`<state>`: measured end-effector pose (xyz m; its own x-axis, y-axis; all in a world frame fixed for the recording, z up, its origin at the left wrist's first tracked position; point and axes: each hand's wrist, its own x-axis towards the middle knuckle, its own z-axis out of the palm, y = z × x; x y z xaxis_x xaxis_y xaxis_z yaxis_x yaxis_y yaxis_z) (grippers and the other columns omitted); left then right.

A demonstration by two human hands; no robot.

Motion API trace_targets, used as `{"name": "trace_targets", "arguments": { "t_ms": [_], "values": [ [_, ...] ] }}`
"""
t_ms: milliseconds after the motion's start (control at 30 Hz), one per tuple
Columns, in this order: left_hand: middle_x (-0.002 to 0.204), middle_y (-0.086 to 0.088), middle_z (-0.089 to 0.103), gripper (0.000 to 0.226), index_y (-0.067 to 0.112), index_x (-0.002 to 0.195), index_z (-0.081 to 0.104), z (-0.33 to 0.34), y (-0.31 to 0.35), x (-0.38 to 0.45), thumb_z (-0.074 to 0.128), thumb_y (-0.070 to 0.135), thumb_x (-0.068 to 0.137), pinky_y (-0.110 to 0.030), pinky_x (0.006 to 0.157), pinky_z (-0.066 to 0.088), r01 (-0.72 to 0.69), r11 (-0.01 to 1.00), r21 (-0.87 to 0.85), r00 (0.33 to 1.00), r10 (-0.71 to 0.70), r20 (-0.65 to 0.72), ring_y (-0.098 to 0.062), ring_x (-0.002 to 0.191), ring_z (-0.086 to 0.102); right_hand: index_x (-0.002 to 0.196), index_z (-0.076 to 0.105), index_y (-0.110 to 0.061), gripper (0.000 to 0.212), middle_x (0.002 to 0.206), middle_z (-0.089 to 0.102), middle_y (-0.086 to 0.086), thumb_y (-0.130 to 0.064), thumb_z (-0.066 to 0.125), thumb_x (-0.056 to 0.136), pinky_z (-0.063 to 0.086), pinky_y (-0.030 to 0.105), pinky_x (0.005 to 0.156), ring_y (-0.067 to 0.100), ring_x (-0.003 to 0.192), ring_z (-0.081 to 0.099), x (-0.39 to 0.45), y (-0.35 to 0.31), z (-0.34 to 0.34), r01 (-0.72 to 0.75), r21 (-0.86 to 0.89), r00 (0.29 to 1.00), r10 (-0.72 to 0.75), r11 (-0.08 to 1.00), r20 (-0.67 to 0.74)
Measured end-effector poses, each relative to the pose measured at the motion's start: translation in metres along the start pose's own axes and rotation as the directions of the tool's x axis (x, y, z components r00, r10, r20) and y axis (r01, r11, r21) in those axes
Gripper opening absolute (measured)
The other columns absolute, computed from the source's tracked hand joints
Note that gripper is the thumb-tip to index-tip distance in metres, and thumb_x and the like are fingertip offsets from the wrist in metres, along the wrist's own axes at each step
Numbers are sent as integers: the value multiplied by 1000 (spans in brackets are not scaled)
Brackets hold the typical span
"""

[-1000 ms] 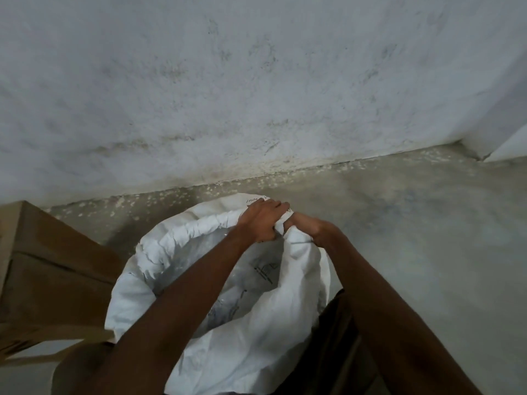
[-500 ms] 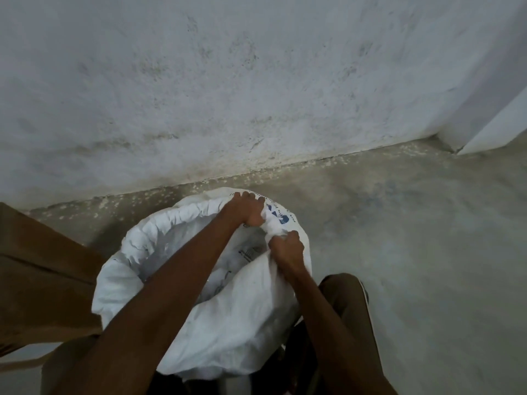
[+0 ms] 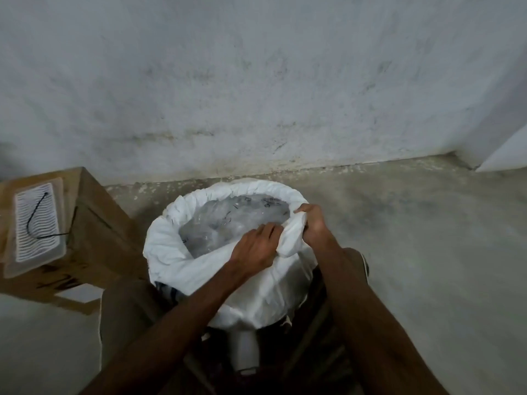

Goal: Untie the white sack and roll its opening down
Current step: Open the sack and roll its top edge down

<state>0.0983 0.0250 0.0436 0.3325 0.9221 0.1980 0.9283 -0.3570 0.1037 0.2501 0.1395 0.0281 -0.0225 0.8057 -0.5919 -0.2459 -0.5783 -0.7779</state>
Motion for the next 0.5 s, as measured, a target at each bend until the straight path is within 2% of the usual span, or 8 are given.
{"name": "trace_targets", "arguments": {
  "t_ms": [33, 100, 167, 200, 267, 333, 400, 500],
  "values": [
    [90, -10, 61, 46, 6, 108, 64, 3, -2, -4, 75, 10, 63, -33, 52, 46, -56, 997, 50, 995, 60, -77, -27, 67, 61, 107, 70, -6, 58, 104, 75, 17, -38, 75, 59, 57, 43, 87, 34, 96, 66, 1, 4, 2, 14, 21, 1000, -14, 1000, -7],
    [88, -11, 61, 30, 5, 101, 63, 7, -8, -8, 67, 2, 71, -35, 56, 46, -143, 978, 151, 965, 171, -197, -27, 68, 60, 129, 57, -17, 79, 134, 58, 13, -55, 80, 63, 50, 47, 103, 29, 114, 60, -17, 6, -1, 95, -205, 988, -118, 974, -104],
    [87, -11, 62, 18, 5, 97, 65, 3, -7, -7, 58, -1, 82, -35, 62, 48, -183, 959, 216, 932, 239, -271, -26, 72, 60, 140, 40, -21, 81, 143, 37, 9, -60, 75, 78, 41, 48, 109, 30, 128, 43, -69, 5, 10, 131, -490, 946, -256, 862, -197],
    [86, -10, 63, 15, 5, 95, 65, 4, -7, -5, 55, -1, 86, -35, 64, 49, -193, 951, 240, 917, 262, -302, -26, 73, 61, 142, 36, -20, 86, 144, 34, 9, -63, 73, 78, 42, 49, 107, 32, 131, 41, -88, 14, 11, 130, -506, 933, -278, 853, -230],
    [84, -10, 62, 9, 6, 90, 64, 4, -3, -3, 58, 0, 87, -36, 64, 51, -217, 941, 259, 902, 295, -316, -27, 74, 61, 143, 36, -16, 108, 141, 43, 7, -77, 75, 62, 55, 47, 89, 32, 122, 54, -115, 28, 19, 29, -226, 985, -67, 974, -161],
    [82, -10, 63, 7, 6, 84, 64, 6, 2, -6, 58, 1, 85, -38, 64, 52, -265, 923, 277, 889, 345, -300, -28, 74, 62, 134, 43, -12, 124, 126, 58, 6, -83, 79, 39, 61, 41, 74, 25, 105, 67, -116, 34, 23, -60, 9, 994, 61, 998, -85],
    [82, -11, 65, 14, 5, 82, 66, 5, 9, -13, 53, 1, 85, -38, 64, 53, -295, 921, 256, 891, 361, -273, -28, 75, 64, 124, 54, -9, 117, 116, 66, 6, -71, 86, 30, 60, 36, 71, 22, 94, 71, -105, 39, 29, -96, 56, 989, 102, 994, -105],
    [77, -12, 64, 16, 3, 78, 65, -5, 15, -32, 49, -2, 77, -34, 62, 47, -288, 946, 148, 889, 321, -327, -28, 70, 63, 111, 67, -7, 64, 104, 74, 5, -37, 82, 56, 56, 30, 59, 24, 82, 73, -103, 38, 35, -153, 112, 982, 164, 982, -97]
  ]
}}
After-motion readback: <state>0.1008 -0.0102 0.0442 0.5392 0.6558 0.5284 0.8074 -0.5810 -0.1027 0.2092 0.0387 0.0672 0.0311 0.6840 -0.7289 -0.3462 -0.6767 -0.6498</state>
